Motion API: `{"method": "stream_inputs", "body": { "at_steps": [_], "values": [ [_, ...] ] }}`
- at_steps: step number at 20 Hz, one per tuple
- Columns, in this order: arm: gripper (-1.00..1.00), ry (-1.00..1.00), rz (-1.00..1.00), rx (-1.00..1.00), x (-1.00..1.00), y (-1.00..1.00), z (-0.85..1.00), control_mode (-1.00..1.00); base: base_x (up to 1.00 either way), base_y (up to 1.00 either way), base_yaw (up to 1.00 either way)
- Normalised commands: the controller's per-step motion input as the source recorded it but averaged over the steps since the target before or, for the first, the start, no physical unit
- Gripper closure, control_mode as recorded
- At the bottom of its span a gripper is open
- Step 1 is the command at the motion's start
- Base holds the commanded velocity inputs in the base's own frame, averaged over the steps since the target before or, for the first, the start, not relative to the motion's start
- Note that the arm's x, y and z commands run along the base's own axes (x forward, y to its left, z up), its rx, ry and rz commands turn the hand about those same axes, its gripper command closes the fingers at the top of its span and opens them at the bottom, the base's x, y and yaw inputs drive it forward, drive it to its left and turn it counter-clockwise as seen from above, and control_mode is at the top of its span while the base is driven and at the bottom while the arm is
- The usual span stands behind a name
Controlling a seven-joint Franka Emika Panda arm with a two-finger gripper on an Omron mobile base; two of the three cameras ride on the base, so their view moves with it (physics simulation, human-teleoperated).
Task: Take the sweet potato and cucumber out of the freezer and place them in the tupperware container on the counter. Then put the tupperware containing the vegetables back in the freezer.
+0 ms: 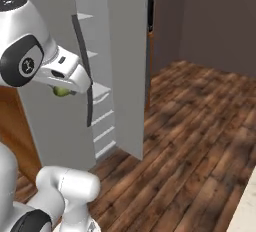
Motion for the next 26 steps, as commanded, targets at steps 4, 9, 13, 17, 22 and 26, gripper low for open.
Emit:
{"method": "stream_inputs", "body": {
  "at_steps": [4, 9, 13, 17, 22, 26],
  "values": [
    [1.0, 0.0, 0.0, 0.0, 0.0, 0.0, 0.0, 1.0, -1.0, 0.06, -0.49],
    [1.0, 0.0, 0.0, 0.0, 0.0, 0.0, 0.0, 1.0, -1.0, -0.03, -0.47],
    [1.0, 0.0, 0.0, 0.0, 0.0, 0.0, 0.0, 1.0, -0.82, -0.37, -0.35],
    [1.0, 0.0, 0.0, 0.0, 0.0, 0.0, 0.0, 1.0, -0.18, -0.85, -0.18],
    [1.0, 0.0, 0.0, 0.0, 0.0, 0.0, 0.0, 1.0, 0.02, -1.0, -0.1],
    [1.0, 0.0, 0.0, 0.0, 0.0, 0.0, 0.0, 1.0, 0.09, -1.0, -0.09]
  ]
}}
